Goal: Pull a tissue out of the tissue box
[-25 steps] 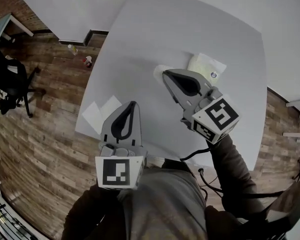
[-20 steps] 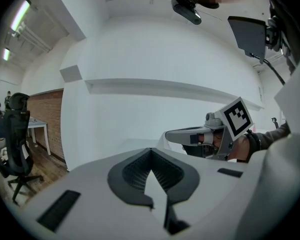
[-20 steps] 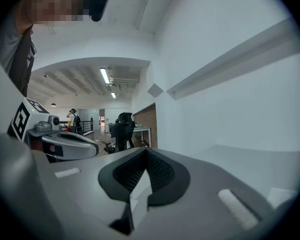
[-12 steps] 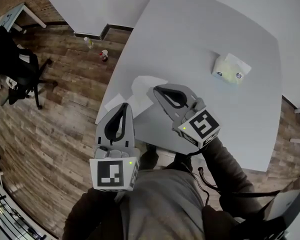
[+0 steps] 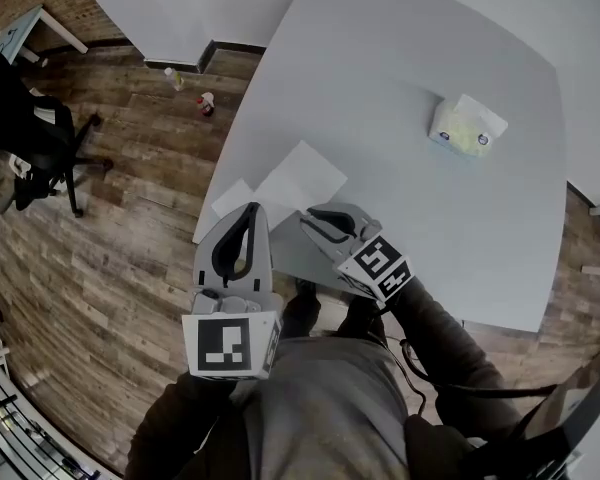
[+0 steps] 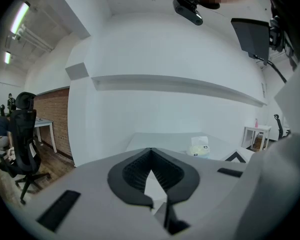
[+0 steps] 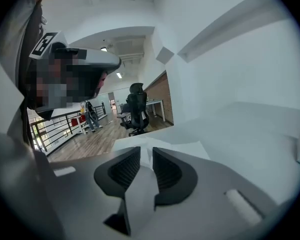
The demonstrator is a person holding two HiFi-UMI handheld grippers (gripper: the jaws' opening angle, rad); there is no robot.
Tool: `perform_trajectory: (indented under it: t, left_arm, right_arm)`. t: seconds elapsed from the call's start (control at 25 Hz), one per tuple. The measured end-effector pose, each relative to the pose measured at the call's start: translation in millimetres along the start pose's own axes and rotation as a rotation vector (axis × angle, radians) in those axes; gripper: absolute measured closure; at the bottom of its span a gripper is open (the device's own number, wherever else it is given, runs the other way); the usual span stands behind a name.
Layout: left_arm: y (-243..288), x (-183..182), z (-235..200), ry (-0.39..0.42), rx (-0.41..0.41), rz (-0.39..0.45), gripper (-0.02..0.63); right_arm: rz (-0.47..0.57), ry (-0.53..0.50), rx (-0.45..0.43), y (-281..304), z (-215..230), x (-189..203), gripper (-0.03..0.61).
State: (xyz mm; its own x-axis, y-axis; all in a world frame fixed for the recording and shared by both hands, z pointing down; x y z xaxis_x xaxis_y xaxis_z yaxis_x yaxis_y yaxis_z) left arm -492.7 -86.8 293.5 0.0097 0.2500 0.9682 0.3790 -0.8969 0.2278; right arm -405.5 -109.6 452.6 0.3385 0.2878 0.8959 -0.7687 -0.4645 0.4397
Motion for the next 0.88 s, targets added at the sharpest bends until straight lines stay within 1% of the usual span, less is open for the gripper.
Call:
perform_trajectory:
  t: [0.08,0.12,0.28,0.44,0.64,0.76,0.88]
  left_arm:
    - [0,1,6,-0.003,0.015,-0.002,0.615]
    - [0,0,10,-0.003,0.021,-0.001,0.615]
    - [4,-3,33,0.006,0.054,0.012,0.615]
    - [9,-10,72,0.019,0.095,0.033,0.615]
    - [15,-26,144,0.036,0.149,0.092,0.615]
    - [14,-37,192,0.058,0.192,0.130,0.615]
    - [7,-46,244,0.084,0.227,0.157,0.615]
  right_arm:
    - [-0.019,0.014,-0.013,-6,-8,7,0.458]
    - [-0.021,0.019,-0.012,-11,-10,9,0.451]
    - [0.009,0.038,0.025,-44,-11,9,0.448]
    - [0.081,0.079,0.089,-102,-3,-4,0.448]
    - [0.208,0.189,0.212,-208,19,-31,0.450]
    - [0.304,0.252,0.307,-277,31,-53,0.485]
    - [0.366,0.260,0.406,-341,33,-67,0.537]
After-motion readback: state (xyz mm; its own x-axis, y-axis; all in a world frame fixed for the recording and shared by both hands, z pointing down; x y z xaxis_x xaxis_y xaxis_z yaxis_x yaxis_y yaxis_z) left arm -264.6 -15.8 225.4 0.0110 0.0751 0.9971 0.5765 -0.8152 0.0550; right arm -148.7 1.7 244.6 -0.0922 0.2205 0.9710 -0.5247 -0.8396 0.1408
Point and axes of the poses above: the fingertips, and each gripper's own axes: y forward along the fingers, z to its right, x out of its underside, the point moved 3 cm from there along -y, backward along the fingers, and after that the axes turned 15 degrees about x, right-handed, at the moved point
